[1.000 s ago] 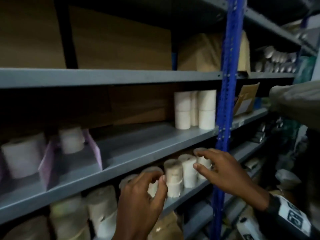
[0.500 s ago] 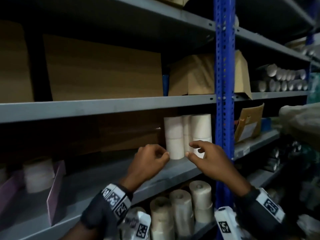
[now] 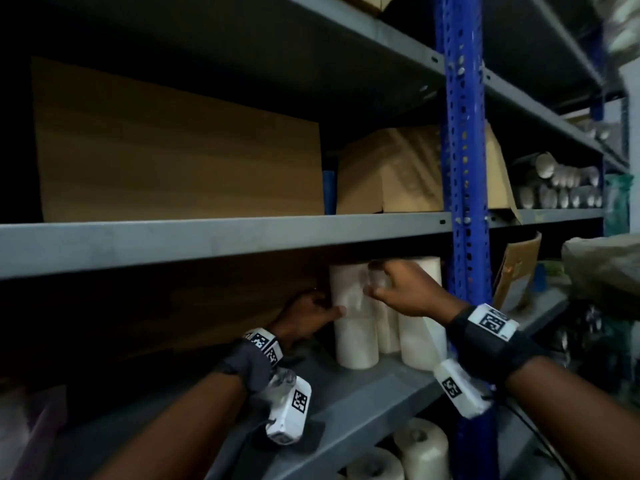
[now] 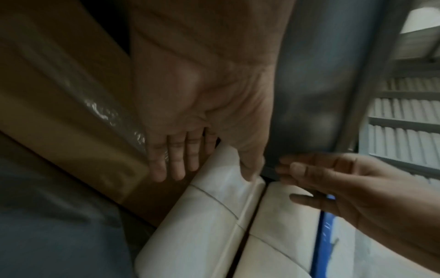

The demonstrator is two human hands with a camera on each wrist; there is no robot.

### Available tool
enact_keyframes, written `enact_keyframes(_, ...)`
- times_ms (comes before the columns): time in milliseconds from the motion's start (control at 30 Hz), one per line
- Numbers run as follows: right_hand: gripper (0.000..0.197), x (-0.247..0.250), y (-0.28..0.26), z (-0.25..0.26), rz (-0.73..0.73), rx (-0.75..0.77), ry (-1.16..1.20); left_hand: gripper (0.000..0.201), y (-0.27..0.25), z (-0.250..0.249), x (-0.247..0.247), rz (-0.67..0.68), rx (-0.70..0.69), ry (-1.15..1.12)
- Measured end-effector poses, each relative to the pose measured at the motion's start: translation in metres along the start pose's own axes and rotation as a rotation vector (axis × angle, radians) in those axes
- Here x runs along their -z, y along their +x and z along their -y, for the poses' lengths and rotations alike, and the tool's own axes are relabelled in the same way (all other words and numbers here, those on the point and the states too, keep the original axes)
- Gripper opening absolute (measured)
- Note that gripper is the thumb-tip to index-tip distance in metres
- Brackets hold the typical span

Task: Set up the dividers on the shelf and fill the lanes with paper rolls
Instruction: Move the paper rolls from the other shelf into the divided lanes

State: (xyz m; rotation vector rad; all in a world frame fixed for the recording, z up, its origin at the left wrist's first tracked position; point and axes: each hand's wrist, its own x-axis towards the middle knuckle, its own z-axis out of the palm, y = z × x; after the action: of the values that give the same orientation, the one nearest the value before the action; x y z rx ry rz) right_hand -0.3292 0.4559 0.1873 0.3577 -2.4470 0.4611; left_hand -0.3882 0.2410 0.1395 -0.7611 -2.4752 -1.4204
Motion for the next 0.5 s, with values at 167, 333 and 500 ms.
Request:
enact_keyframes(167, 0.054, -0.012, 0.042, -0.008, 0.011, 0.031, -0.052, 0.042, 0.034, 0.011, -0.007, 0.148, 0.015, -0.117)
enact_keyframes(333, 0.066, -0.021, 0.068, -0.011, 0.211, -0.019, -0.183, 0.053, 0.055, 0.025, -0.017, 0.171, 0.103, -0.176)
enact_keyframes(500, 0.064, -0.02, 0.071, -0.005, 0.282, -0.048, -0.142, 0.046, 0.059, 0.025, -0.027, 0.158, 0.035, -0.308)
